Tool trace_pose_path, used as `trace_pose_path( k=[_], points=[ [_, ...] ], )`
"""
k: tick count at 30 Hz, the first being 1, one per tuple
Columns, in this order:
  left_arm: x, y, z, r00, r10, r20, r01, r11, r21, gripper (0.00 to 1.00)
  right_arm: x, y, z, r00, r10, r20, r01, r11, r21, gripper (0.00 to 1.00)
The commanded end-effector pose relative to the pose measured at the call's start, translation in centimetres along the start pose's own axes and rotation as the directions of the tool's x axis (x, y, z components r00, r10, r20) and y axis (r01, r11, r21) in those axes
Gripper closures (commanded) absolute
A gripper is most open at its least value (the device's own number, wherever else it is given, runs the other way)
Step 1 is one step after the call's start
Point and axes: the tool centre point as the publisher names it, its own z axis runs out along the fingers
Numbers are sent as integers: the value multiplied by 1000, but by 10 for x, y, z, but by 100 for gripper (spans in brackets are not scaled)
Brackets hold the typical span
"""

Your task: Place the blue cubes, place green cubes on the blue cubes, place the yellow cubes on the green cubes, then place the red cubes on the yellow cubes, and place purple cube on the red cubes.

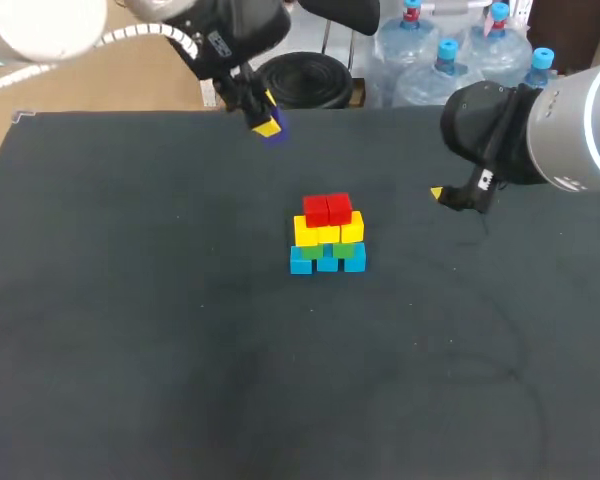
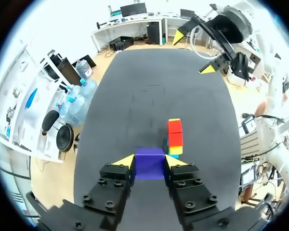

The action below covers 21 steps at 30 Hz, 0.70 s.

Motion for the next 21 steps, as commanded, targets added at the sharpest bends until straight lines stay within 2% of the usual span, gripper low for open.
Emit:
trace_pose_path(
  k=[1, 15, 17, 21],
  points=[
    [4, -5, -1, 1000, 0, 16, 1, 999, -38, 100, 2, 2, 0, 1000, 1, 7, -1, 1000, 8, 0],
    [4, -5, -1, 1000, 0, 16, 1, 999, -38, 100, 2, 2, 0, 1000, 1, 7, -1, 1000, 8, 0],
    [0, -3, -3, 999, 14, -37, -15, 999, -36, 100, 2, 2, 0, 1000, 1, 7, -1, 1000, 8, 0],
    [-6, 0, 2, 997, 32, -72, -32, 999, 5, 100, 2, 2, 0, 1000, 1, 7, -1, 1000, 8, 0]
  ],
)
